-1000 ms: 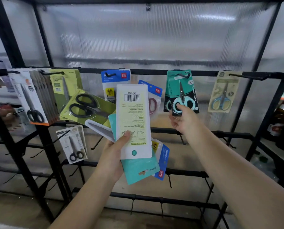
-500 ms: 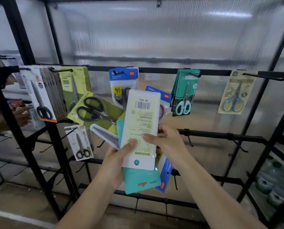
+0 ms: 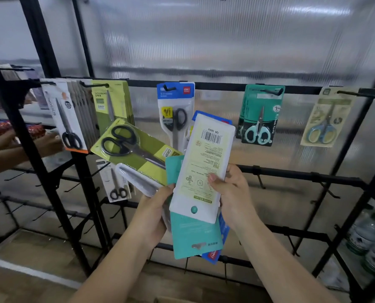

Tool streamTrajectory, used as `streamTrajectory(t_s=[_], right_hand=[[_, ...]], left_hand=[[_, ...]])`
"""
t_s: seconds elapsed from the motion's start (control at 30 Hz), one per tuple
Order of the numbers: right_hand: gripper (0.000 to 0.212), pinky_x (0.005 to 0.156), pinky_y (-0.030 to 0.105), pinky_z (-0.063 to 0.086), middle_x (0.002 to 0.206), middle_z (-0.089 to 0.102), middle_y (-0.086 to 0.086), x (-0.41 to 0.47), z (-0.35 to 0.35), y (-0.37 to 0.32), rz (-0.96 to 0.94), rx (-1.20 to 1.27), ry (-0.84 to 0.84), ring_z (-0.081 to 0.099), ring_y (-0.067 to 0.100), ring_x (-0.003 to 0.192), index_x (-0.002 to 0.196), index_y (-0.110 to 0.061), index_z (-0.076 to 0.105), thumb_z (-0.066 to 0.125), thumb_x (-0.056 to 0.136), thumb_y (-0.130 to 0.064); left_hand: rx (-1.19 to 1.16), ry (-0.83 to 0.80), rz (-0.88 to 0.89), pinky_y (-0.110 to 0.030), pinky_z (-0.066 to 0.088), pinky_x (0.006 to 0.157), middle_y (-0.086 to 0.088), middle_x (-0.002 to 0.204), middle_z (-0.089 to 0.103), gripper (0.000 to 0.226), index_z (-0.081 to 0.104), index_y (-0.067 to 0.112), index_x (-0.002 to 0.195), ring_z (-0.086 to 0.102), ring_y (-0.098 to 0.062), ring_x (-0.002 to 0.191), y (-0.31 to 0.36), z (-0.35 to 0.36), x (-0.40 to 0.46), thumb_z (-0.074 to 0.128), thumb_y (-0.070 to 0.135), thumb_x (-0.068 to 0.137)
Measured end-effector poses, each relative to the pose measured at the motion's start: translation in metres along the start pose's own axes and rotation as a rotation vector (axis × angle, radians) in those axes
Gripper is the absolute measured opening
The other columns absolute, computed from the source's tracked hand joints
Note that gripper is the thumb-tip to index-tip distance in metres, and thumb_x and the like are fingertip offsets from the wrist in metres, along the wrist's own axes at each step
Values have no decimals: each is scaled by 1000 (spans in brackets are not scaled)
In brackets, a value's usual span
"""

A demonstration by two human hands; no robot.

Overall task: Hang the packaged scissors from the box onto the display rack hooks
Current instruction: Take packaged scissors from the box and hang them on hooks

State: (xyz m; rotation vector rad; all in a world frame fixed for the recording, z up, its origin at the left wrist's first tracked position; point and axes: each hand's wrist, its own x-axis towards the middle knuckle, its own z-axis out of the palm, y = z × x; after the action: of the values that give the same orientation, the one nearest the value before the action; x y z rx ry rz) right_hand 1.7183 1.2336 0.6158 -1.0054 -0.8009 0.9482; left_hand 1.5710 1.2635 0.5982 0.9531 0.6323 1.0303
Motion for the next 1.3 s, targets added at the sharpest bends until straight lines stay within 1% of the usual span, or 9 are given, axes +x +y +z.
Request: streamTrajectory(t_s=[0.4, 0.53, 0.67, 0.77, 0.87, 0.93, 1.03, 1.13, 1.3], right_hand=[[16, 66, 31, 59, 96, 72, -3, 14, 66, 21, 5, -152, -115, 70, 16, 88, 89, -11, 59, 64, 83, 3], [18, 66, 32, 58, 96, 73, -2, 22, 95, 30, -43, -198, -92, 70, 18, 89, 90, -13, 64, 70, 78, 0], [21, 53, 18, 51, 89, 74, -2, 33, 121, 31, -89, -147, -63, 70, 17, 82, 91, -12, 68, 68, 78, 5], [26, 62, 16, 54, 76, 73, -11, 40, 140, 30, -206, -147, -30, 69, 6, 75, 83, -18, 68, 68, 76, 6], [18, 62, 10, 49, 68, 69, -13, 49, 159, 35, -348, -265, 91, 64, 6, 72, 78, -21, 69, 73, 75, -3], [10, 62, 11, 46, 70, 67, -21, 51, 174, 31, -524, -273, 84, 60, 1, 70, 85, -23, 73, 75, 76, -24], [16, 72, 7, 44, 82, 62, -30, 53, 194, 33, -694, -350, -51, 57, -11, 77, 80, -51, 70, 68, 68, -61], [18, 73, 7, 47, 88, 64, -17, 60, 211, 46, -665, -213, -57, 62, -8, 80, 70, -40, 74, 80, 54, -36], [46, 61, 15, 52, 73, 71, -12, 63, 233, 64, -513, -224, 11, 67, 5, 67, 76, -28, 75, 62, 75, 16]], left_hand=[[38, 244, 161, -43, 59, 72, -13, 95, 73, 18, 63, 9, 100, 70, -29, 85, 38, -76, -9, 47, 3, 94], [107, 280, 166, -41, 60, 68, -12, 71, 72, 18, 61, -1, 102, 70, -33, 82, 64, -120, -6, 47, 6, 95], [89, 291, 106, -44, 60, 68, -21, 96, 71, 18, 63, 0, 102, 69, -36, 92, 93, -169, 2, 48, 6, 94], [55, 321, 74, -44, 58, 70, -15, 100, 72, 19, 60, 5, 108, 69, -35, 92, 110, -202, 7, 49, 6, 93], [64, 312, 40, -42, 59, 64, -14, 96, 73, 17, 60, 4, 106, 71, -32, 85, 122, -227, 12, 48, 8, 95], [74, 279, 51, -40, 60, 62, -13, 93, 74, 16, 60, 5, 103, 71, -30, 82, 129, -239, 14, 46, 8, 95], [52, 230, 80, -40, 60, 64, -11, 99, 73, 20, 59, 9, 109, 71, -30, 86, 138, -254, 20, 45, 7, 95], [7, 212, 84, -37, 59, 62, -11, 103, 72, 22, 58, 9, 112, 70, -29, 88, 142, -267, 31, 45, 4, 94], [2, 172, 70, -38, 59, 63, -12, 103, 72, 22, 59, 9, 111, 70, -31, 89, 142, -286, 44, 48, 5, 93]])
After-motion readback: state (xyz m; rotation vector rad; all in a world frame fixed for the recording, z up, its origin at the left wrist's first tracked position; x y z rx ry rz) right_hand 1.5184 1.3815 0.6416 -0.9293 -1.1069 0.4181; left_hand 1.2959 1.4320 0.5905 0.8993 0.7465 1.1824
